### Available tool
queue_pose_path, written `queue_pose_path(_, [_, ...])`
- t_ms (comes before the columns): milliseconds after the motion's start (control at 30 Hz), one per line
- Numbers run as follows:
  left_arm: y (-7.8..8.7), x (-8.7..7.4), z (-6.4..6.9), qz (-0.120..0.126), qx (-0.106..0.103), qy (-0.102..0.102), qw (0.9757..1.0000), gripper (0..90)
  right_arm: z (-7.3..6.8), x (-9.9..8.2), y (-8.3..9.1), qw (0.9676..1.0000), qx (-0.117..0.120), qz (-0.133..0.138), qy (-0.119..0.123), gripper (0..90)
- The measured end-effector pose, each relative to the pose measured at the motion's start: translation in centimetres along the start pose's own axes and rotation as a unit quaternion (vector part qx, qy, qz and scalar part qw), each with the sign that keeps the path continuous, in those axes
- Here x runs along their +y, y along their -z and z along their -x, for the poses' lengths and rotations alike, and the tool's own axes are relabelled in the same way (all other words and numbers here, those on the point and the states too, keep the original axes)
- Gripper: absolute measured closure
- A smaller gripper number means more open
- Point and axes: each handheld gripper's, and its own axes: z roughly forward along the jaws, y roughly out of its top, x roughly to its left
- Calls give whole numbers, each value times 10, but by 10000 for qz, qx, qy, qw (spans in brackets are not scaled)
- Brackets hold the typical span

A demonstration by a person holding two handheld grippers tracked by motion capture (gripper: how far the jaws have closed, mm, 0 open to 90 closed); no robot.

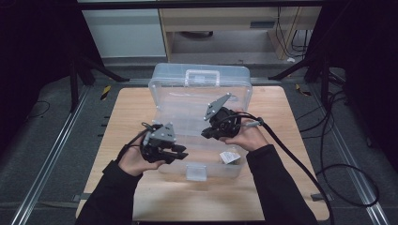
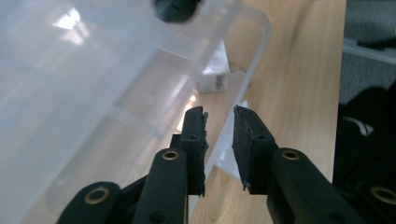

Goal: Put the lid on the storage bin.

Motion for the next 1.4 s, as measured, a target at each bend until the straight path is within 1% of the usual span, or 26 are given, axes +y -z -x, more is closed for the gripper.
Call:
queue_pose_path(33, [7,-1,-3,112,84,115,9998,755,0,0,0,10000,-2,-7,9,872])
queue_pose_path(100, [18,-4,-8,316,247,348,9986,778,0,0,0,10000,-13,0,-1,871])
queue_pose_path(133, [23,-6,-11,424,336,481,9974,786,0,0,0,10000,-19,3,-14,870])
queue_pose_path(167, [28,-8,-15,510,472,598,9958,792,0,0,0,10000,-11,-1,-31,870])
queue_pose_path(233, [34,-12,-22,662,691,848,9918,807,-1,0,0,10000,-27,-13,-51,869])
queue_pose_path(267, [38,-15,-26,747,847,968,9889,811,-1,0,0,10000,-20,-11,-59,868])
queue_pose_path(300, [38,-15,-26,747,847,968,9889,819,-2,0,-1,10000,-27,-12,-65,868])
queue_pose_path(333, [41,-19,-33,917,987,1148,9842,820,-2,0,-1,10000,-38,-7,-79,868])
queue_pose_path(367, [42,-20,-35,993,1000,1199,9827,822,-3,0,-1,10000,-45,-7,-69,866])
queue_pose_path(400, [43,-22,-38,1055,1042,1288,9805,821,-3,0,-1,10000,-55,-1,-74,866])
queue_pose_path(467, [44,-27,-44,1150,1187,1379,9765,822,-4,-1,-1,9999,-60,-5,-95,865])
queue_pose_path(500, [44,-29,-46,1202,1202,1473,9744,827,-4,-2,-1,9999,-64,14,-93,865])
queue_pose_path(533, [44,-31,-49,1226,1255,1517,9727,829,-5,-3,-1,9999,-62,24,-125,865])
queue_pose_path(567, [44,-33,-51,1286,1301,1589,9702,835,-6,-4,-1,9999,-53,38,-126,864])
queue_pose_path(633, [45,-35,-54,1331,1344,1628,9684,837,-7,-5,-2,9999,-57,52,-139,863])
queue_pose_path(667, [45,-36,-55,1391,1366,1697,9660,841,-8,-5,-2,9999,-60,45,-155,862])
queue_pose_path(700, [45,-36,-55,1391,1366,1697,9660,843,-9,-5,-2,9998,-72,35,-161,861])
queue_pose_path(733, [46,-37,-58,1466,1418,1766,9629,847,-10,-6,-2,9998,-91,34,-152,859])
queue_pose_path(800, [47,-38,-60,1500,1431,1825,9611,854,-12,-6,-3,9998,-115,34,-150,857])
queue_pose_path(833, [46,-38,-60,1521,1459,1821,9604,858,-13,-6,-3,9998,-140,39,-138,856])
queue_pose_path(967, [45,-40,-62,1528,1500,1898,9582,872,-15,-8,-3,9996,-233,69,-112,851])
queue_pose_path(1100, [45,-39,-64,1572,1544,1937,9560,883,-16,-8,-3,9996,-250,62,-135,849])
queue_pose_path(1233, [43,-38,-65,1595,1558,1927,9556,889,-18,-8,-4,9995,-256,33,-161,848])
queue_pose_path(1333, [41,-39,-69,1586,1559,1961,9551,891,-20,-8,-4,9996,-262,-5,-134,846])
queue_pose_path(1367, [40,-39,-70,1604,1547,1975,9546,892,-21,-8,-5,9995,-269,-9,-144,845])
queue_pose_path(1400, [39,-39,-71,1620,1527,1973,9547,892,-21,-9,-5,9996,-265,-9,-123,844])
